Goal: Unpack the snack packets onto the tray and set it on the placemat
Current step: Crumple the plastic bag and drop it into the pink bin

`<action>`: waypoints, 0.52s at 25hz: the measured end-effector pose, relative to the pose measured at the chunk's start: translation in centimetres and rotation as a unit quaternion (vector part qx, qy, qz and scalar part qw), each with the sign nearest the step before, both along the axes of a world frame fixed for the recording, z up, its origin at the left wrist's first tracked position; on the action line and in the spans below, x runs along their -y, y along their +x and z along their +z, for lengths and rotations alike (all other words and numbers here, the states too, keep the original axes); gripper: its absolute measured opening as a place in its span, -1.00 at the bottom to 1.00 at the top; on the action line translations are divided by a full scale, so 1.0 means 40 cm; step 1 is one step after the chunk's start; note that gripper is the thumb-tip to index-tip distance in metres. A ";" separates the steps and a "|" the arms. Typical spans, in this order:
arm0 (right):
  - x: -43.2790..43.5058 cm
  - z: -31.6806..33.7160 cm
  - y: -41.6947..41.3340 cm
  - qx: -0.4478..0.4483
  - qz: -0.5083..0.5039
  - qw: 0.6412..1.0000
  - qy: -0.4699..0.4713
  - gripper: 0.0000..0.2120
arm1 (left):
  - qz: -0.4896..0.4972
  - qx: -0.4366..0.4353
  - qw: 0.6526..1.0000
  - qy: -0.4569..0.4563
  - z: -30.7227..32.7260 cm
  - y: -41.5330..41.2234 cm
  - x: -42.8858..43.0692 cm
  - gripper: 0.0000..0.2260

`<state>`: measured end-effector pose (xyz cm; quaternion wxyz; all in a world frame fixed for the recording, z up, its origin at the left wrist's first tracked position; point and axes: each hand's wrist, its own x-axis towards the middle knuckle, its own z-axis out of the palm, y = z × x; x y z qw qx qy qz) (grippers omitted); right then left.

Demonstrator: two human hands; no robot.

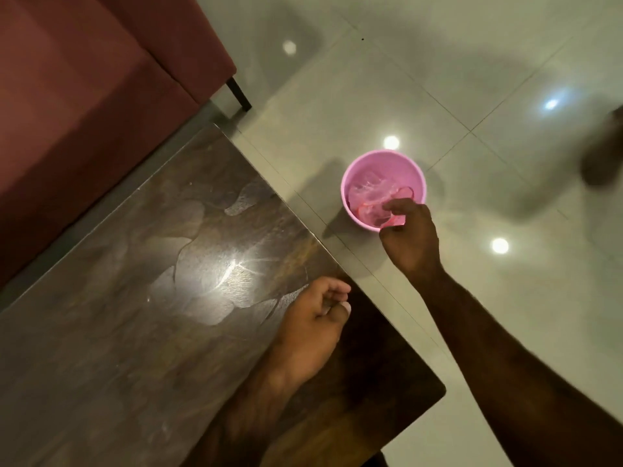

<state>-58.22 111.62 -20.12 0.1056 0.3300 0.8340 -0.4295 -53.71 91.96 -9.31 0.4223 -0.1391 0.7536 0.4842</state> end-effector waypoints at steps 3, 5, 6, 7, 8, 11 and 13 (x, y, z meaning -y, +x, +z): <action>0.079 0.094 0.035 -0.042 0.066 0.997 -0.016 -0.56 | 0.010 -0.022 1.000 -0.005 0.022 0.005 0.053 -0.77; 0.148 0.160 0.054 -0.058 0.129 0.990 -0.018 -0.53 | 0.014 -0.061 0.998 -0.029 0.040 0.011 0.101 -0.73; 0.190 0.193 0.064 -0.060 0.167 0.984 -0.018 -0.51 | 0.020 -0.081 0.996 -0.042 0.051 0.018 0.132 -0.70; 0.236 0.228 0.077 -0.061 0.207 0.976 -0.014 -0.48 | 0.023 -0.096 0.994 -0.056 0.064 0.026 0.167 -0.68; 0.279 0.257 0.091 -0.062 0.244 0.968 -0.011 -0.46 | 0.022 -0.106 0.991 -0.073 0.074 0.035 0.202 -0.64; 0.431 0.337 0.138 -0.047 0.354 0.934 -0.006 -0.37 | 0.021 -0.132 0.983 -0.129 0.110 0.079 0.346 -0.56; 0.541 0.376 0.171 -0.033 0.417 0.908 0.008 -0.34 | 0.039 -0.138 0.976 -0.164 0.135 0.137 0.465 -0.53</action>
